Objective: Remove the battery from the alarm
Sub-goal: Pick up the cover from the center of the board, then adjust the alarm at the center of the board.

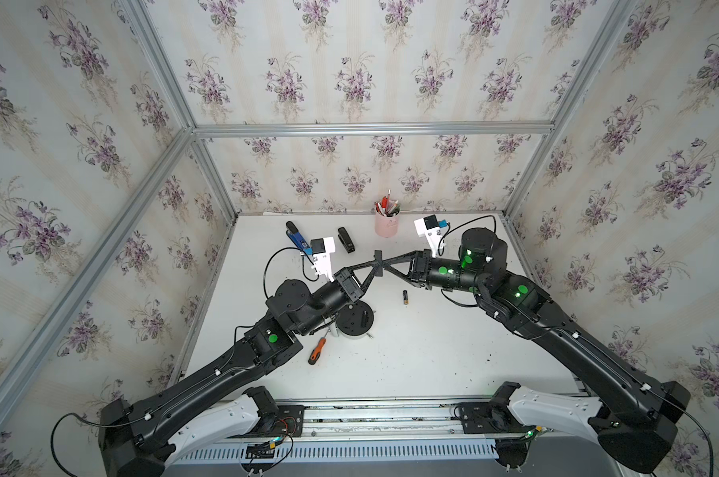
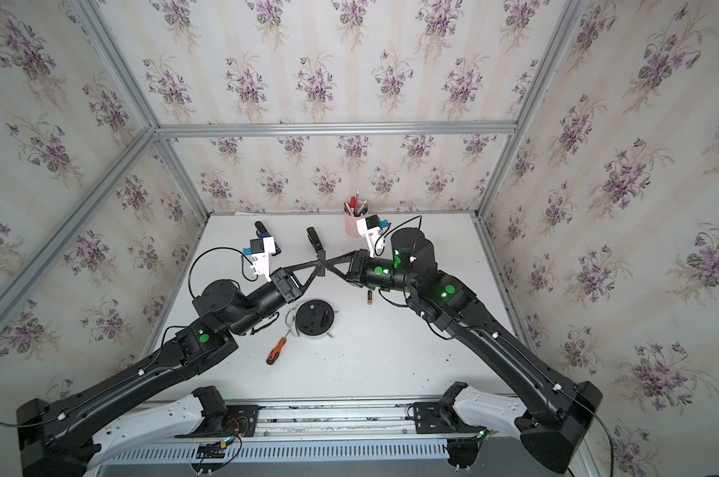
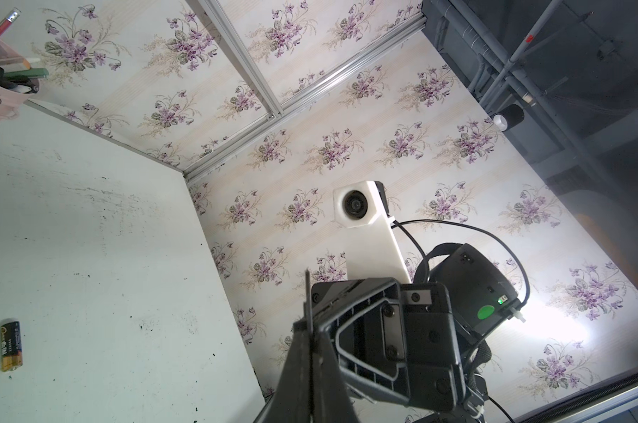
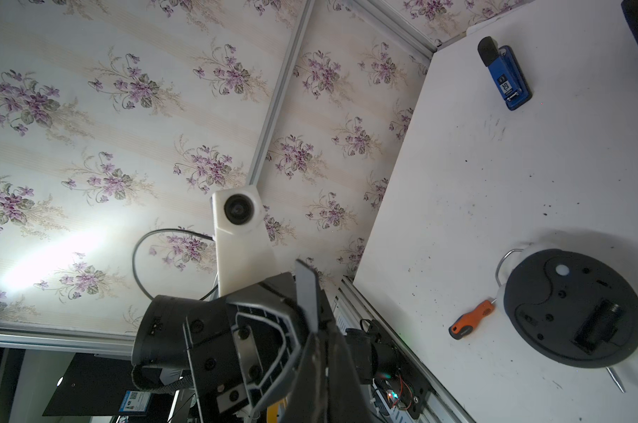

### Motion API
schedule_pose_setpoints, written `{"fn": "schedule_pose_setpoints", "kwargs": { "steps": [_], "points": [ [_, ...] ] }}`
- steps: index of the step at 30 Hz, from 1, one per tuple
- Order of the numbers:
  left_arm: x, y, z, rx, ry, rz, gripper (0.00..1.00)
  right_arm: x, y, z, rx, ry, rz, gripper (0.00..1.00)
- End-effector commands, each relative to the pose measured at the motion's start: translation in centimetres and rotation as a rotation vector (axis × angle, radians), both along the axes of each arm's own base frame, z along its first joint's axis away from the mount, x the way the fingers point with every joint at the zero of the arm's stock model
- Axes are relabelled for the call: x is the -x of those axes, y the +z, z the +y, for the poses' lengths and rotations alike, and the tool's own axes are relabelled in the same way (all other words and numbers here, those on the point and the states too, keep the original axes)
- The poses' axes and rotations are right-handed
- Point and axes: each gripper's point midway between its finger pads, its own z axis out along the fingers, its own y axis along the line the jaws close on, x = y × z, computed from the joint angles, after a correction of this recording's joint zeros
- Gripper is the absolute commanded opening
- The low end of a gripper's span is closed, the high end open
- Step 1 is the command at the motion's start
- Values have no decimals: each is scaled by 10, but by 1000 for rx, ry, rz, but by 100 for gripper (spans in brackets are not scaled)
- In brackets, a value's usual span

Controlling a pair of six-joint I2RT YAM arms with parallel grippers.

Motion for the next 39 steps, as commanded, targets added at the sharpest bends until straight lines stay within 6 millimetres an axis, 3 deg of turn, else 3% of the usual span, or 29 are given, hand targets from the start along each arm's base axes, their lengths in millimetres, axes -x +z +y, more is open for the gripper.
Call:
{"fn": "schedule_pose_setpoints", "kwargs": {
  "steps": [1,6,13,16,22,26,29,31,33,34,36,39],
  "points": [
    [6,9,-3,27,-40,-23,0,3,13,4,-41,31,-46,0],
    [7,7,-2,34,-49,-17,3,1,15,6,-31,34,-55,0],
    [8,0,9,17,-19,6,48,-1,16,4,-6,24,-77,0],
    [7,-6,16,2,3,23,54,-2,13,3,12,13,-76,0],
    [1,-14,47,-13,92,56,65,-5,0,-2,62,-11,-58,0],
    [-5,-26,89,-135,222,92,74,-6,-18,-7,119,-32,-22,0],
    [-13,-52,112,-388,268,153,72,-5,-53,-11,202,-37,58,0],
    [-22,-75,118,-574,262,173,58,-3,-80,-13,246,-42,120,0],
    [-36,-102,119,-711,242,205,32,1,-105,-13,247,-42,187,0],
    [-43,-114,118,-760,233,217,25,3,-116,-14,250,-49,211,0],
    [-57,-145,116,-828,213,263,15,6,-132,-15,242,-56,247,0],
    [-69,-186,115,-931,169,346,10,9,-153,-14,302,-44,264,0]
  ]
}}
